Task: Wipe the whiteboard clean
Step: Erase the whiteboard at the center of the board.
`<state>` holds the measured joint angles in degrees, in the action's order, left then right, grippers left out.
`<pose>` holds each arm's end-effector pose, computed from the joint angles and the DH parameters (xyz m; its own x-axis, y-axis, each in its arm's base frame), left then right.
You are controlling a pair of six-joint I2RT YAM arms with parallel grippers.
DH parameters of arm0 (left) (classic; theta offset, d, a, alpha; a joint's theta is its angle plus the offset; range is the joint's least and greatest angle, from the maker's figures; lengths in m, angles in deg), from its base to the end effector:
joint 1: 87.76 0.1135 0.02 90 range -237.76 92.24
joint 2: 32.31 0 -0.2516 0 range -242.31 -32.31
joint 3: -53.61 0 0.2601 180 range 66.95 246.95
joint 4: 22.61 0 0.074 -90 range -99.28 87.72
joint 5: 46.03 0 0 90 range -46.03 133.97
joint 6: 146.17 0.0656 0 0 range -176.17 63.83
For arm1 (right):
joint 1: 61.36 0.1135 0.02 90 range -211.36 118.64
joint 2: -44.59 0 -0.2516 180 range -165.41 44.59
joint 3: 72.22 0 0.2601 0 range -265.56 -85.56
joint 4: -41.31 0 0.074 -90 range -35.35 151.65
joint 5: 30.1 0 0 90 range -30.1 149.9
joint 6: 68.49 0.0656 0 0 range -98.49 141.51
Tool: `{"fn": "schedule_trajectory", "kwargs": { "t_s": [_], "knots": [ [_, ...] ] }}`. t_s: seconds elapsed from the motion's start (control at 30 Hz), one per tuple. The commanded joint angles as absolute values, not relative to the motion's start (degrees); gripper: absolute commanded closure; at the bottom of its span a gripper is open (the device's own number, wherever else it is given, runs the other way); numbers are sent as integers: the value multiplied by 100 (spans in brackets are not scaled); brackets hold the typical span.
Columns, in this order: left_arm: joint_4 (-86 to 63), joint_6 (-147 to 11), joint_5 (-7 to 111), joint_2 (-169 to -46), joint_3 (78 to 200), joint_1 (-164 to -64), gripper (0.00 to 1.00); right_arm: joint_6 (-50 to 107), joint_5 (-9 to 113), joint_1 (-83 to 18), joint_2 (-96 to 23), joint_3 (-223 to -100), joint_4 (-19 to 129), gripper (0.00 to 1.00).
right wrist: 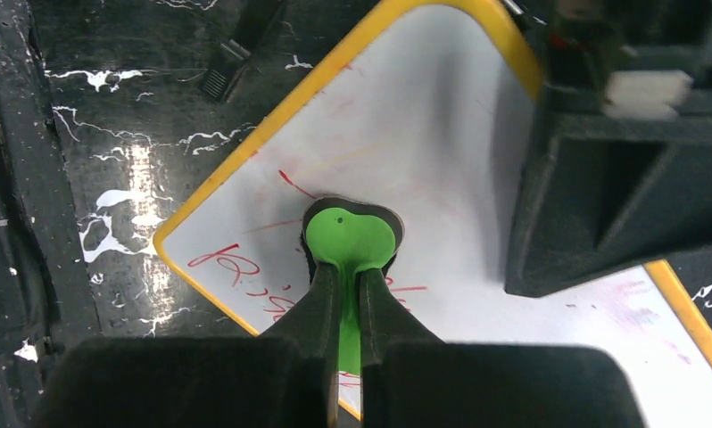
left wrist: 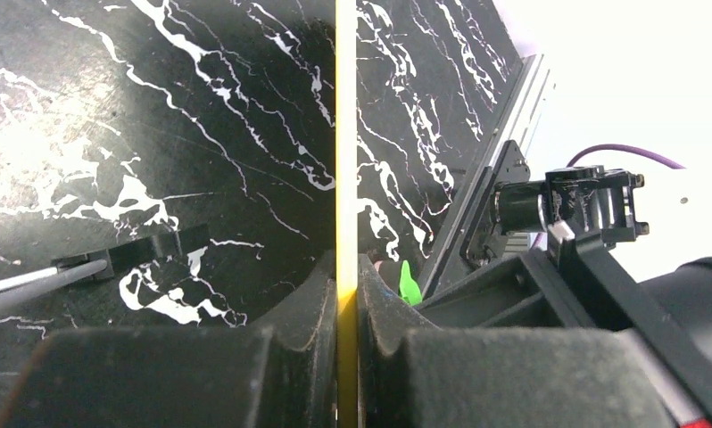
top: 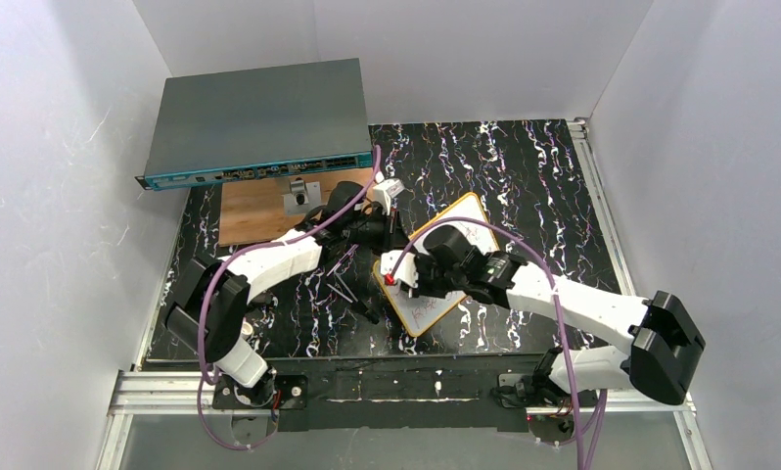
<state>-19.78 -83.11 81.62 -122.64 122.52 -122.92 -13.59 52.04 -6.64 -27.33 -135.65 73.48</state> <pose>0.2863 -0.2507 0.2184 -0.7122 0.0629 -0.6992 0.6602 0.3983 -0.6367 0.1686 0.2538 0.2237 0.1915 -0.7155 -0.6719 -0.9270 0.0930 -0.3633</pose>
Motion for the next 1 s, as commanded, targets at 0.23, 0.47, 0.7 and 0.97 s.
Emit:
{"fn": "schedule_trajectory", "kwargs": {
  "t_s": [0.23,0.47,0.7,0.97],
  "knots": [
    [-1942,-9042,7892,-11509,11940,-12157,100,-1606,5871,283,-2968,-13403,6859,99],
    [-1648,-8814,7877,-11435,12026,-12263,100,-1164,7053,-678,-2708,-13184,6074,99],
    [-1284,-8577,7337,-11643,12381,-12590,100,-1577,5243,-567,-2262,-12787,6766,99],
    [-1072,-8557,6812,-11741,12715,-12879,100,-1721,4951,-216,-2228,-12687,6839,99]
  ]
}}
